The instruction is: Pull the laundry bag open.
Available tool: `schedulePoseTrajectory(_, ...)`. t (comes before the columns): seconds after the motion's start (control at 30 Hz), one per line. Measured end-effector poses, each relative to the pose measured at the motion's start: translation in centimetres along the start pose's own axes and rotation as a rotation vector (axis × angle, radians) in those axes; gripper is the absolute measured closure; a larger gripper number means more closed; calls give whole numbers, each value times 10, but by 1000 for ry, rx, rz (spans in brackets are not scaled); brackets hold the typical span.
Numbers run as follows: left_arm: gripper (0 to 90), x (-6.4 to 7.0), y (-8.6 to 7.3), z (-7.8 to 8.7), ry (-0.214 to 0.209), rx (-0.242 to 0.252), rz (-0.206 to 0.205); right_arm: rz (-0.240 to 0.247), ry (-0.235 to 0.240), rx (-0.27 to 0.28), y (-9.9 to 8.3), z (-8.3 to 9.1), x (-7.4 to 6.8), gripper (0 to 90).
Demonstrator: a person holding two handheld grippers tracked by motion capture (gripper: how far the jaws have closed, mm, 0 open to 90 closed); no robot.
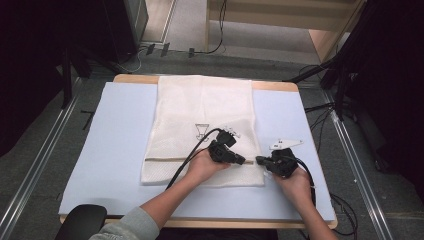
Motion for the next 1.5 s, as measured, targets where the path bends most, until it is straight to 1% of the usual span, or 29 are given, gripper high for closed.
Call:
schedulePoseTrajectory(0.13,886,-5,-5,10,1,0,-3,-3,1,0,0,0,0,900)
schedulePoseTrajectory(0.17,886,-5,-6,12,-9,3,4,-2,2,0,0,0,0,900)
schedulePoseTrajectory(0.27,886,-4,-8,13,-10,1,-4,-12,5,-3,0,0,0,900)
schedulePoseTrajectory(0.3,886,-4,-8,14,-4,-4,-16,-9,4,0,0,0,0,900)
schedulePoseTrajectory(0.37,886,-5,-10,16,-12,2,-10,-10,2,1,0,0,-1,900)
schedulePoseTrajectory(0.43,886,-6,-11,17,-15,-7,-5,-12,5,2,0,-1,-1,900)
schedulePoseTrajectory(0.47,887,-6,-11,18,-22,6,0,-6,4,1,0,-1,-1,900)
schedulePoseTrajectory(0.57,887,-7,-13,24,-29,6,7,-6,3,2,0,-1,-1,900)
schedulePoseTrajectory(0.6,887,-9,-14,27,-32,6,16,-4,2,2,0,-1,-1,900)
schedulePoseTrajectory(0.7,887,-15,-17,36,-18,7,24,-15,1,1,0,-1,-1,900)
schedulePoseTrajectory(0.73,887,-16,-19,38,-24,14,26,-17,2,3,0,-1,-1,900)
schedulePoseTrajectory(0.77,887,-17,-21,40,-23,8,24,-18,2,3,0,-1,-1,900)
schedulePoseTrajectory(0.9,886,-19,-25,41,-18,2,18,-17,2,2,0,-1,-1,900)
schedulePoseTrajectory(0.93,887,-19,-25,41,-24,3,18,-14,3,6,0,-1,-1,900)
schedulePoseTrajectory(0.97,886,-19,-24,43,-19,7,22,-13,4,7,0,-1,0,900)
schedulePoseTrajectory(1.0,887,-20,-25,44,-24,11,26,-13,4,7,0,-1,-1,900)
schedulePoseTrajectory(1.1,887,-21,-27,49,-16,3,23,-19,2,5,0,-1,-1,900)
schedulePoseTrajectory(1.2,887,-22,-28,54,-22,7,28,-22,4,6,0,-1,0,900)
schedulePoseTrajectory(1.3,887,-22,-30,57,-12,1,19,-15,4,8,0,-1,0,900)
schedulePoseTrajectory(1.37,887,-24,-31,60,-24,1,33,-18,4,8,0,-1,0,900)
schedulePoseTrajectory(1.4,887,-25,-31,61,-16,-1,29,-15,5,9,0,-1,0,900)
schedulePoseTrajectory(1.43,887,-25,-32,62,-25,0,35,-17,5,8,0,-1,0,900)
schedulePoseTrajectory(1.47,887,-26,-32,64,-17,-6,30,-22,5,7,0,-1,0,900)
schedulePoseTrajectory(1.5,887,-25,-32,66,-12,0,29,-19,5,8,0,-1,0,900)
Point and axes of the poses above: each handheld gripper's, and its own axes: z roughly backward along the jaws, y roughly out of its top, x roughly to its right, the point moved 4 cm from there along -z, roughly forward along the jaws, and after that the axes turned 5 degrees about z, right-handed, at the moved point
